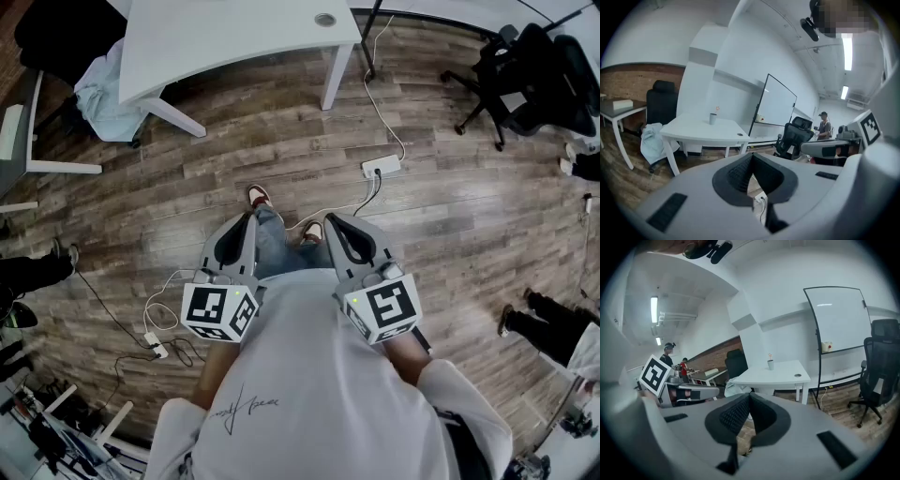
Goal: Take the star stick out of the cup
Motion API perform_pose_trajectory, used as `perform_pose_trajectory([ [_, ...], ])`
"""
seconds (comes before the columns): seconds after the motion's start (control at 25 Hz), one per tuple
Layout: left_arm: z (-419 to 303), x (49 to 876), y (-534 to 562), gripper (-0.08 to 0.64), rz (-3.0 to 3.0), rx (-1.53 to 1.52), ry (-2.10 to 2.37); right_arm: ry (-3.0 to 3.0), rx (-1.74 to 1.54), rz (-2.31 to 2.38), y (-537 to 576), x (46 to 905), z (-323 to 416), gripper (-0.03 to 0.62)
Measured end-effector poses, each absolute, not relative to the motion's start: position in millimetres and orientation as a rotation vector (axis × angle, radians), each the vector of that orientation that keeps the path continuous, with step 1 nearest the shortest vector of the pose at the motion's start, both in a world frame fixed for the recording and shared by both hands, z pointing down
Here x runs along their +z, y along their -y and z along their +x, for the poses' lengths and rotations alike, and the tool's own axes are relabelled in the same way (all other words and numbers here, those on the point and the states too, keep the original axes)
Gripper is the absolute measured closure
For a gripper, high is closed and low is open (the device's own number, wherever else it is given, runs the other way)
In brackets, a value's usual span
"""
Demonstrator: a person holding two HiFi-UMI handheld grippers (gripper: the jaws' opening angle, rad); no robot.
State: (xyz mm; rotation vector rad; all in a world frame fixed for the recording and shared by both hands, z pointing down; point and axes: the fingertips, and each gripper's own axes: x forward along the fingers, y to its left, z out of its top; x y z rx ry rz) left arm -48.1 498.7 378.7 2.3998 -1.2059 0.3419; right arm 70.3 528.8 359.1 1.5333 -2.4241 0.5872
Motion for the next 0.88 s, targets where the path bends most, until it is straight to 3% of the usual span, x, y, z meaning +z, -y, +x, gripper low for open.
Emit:
perform_pose_trajectory([
  [0.88, -75.5, 371.2, -382.7, 0.555, 2.385, 0.305, 1.202, 2.414, 0.65, 1.542, -410.6, 355.4, 49.4, 0.583],
])
